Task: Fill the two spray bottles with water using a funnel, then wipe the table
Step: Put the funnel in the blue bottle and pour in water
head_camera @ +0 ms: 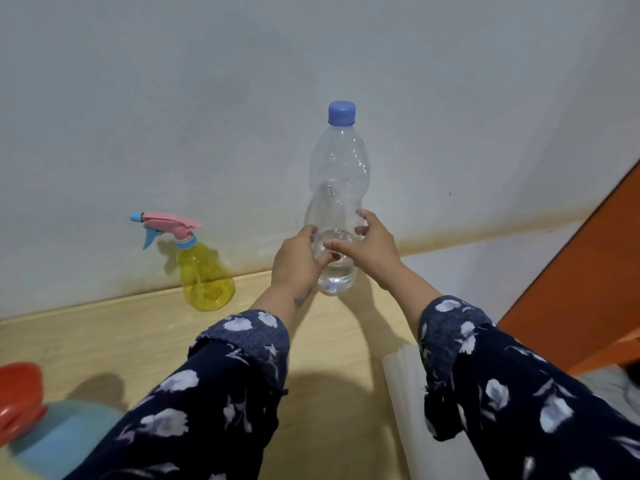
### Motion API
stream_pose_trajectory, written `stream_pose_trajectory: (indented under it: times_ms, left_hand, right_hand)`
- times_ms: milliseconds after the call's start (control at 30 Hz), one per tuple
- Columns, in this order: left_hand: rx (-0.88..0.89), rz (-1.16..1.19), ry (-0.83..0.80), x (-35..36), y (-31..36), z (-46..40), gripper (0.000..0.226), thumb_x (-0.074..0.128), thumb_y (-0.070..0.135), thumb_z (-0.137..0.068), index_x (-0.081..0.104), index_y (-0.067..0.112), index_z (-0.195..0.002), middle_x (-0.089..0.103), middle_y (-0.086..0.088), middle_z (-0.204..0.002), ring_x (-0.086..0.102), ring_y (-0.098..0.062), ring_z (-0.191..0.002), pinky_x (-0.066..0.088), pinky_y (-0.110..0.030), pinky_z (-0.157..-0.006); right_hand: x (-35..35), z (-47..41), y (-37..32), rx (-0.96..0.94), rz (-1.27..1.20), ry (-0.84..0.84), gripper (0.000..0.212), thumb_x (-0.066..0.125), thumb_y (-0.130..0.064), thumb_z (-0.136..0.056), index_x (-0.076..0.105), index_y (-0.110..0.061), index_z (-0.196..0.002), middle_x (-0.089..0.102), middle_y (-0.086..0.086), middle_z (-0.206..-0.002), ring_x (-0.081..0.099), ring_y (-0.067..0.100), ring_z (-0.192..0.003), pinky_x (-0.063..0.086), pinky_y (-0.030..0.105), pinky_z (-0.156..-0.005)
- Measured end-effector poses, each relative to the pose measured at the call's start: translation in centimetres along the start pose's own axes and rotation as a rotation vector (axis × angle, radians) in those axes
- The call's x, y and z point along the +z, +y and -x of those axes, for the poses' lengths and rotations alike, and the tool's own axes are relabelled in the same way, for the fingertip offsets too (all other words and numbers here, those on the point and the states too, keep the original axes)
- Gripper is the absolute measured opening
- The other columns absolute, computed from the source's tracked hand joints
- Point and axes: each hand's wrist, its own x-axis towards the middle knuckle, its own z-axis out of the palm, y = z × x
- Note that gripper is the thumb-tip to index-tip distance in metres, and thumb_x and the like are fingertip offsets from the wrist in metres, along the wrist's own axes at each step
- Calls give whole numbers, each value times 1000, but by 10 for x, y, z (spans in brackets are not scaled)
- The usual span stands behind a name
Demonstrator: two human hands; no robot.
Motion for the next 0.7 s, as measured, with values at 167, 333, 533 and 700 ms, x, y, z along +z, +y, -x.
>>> stream_pose_trajectory:
  times_ms: [167, 333, 533, 700]
  left_hand:
    - [14, -14, 0, -25, -8, 58, 69, 81, 35, -75, 51, 15, -135, 61, -9, -129, 64, -26, -110, 50, -42, -93]
    - [24, -31, -14, -45, -20, 127, 73, 80, 38, -76, 49, 14, -138, 61, -8, -131, 64, -25, -112, 51, -41, -93]
    - [36, -4, -54, -55, -32, 192, 72, 80, 38, -75, 51, 16, -136, 63, -8, -127, 65, -25, -107, 52, -41, -91]
    - [25, 15, -85, -54, -41, 219, 71, 82, 37, -73, 53, 15, -135, 64, -8, -125, 66, -25, -106, 53, -42, -90]
  right_hand:
    - [8, 62, -10, -8, 35, -8, 98, 88, -38, -61, 36, -25, -143, 54, 10, -130, 57, 25, -117, 50, 47, -96]
    - [16, 138, -10, 3, 26, 4, 98, 89, -36, -61, 37, -23, -142, 53, 11, -131, 56, 24, -117, 51, 47, -95]
    - [23, 209, 0, 53, 7, 26, 99, 89, -35, -60, 37, -23, -144, 51, 13, -133, 55, 24, -119, 50, 46, -97]
    - [27, 243, 8, 82, 10, 23, 98, 88, -34, -62, 35, -24, -144, 50, 12, -136, 56, 24, -118, 50, 45, -98]
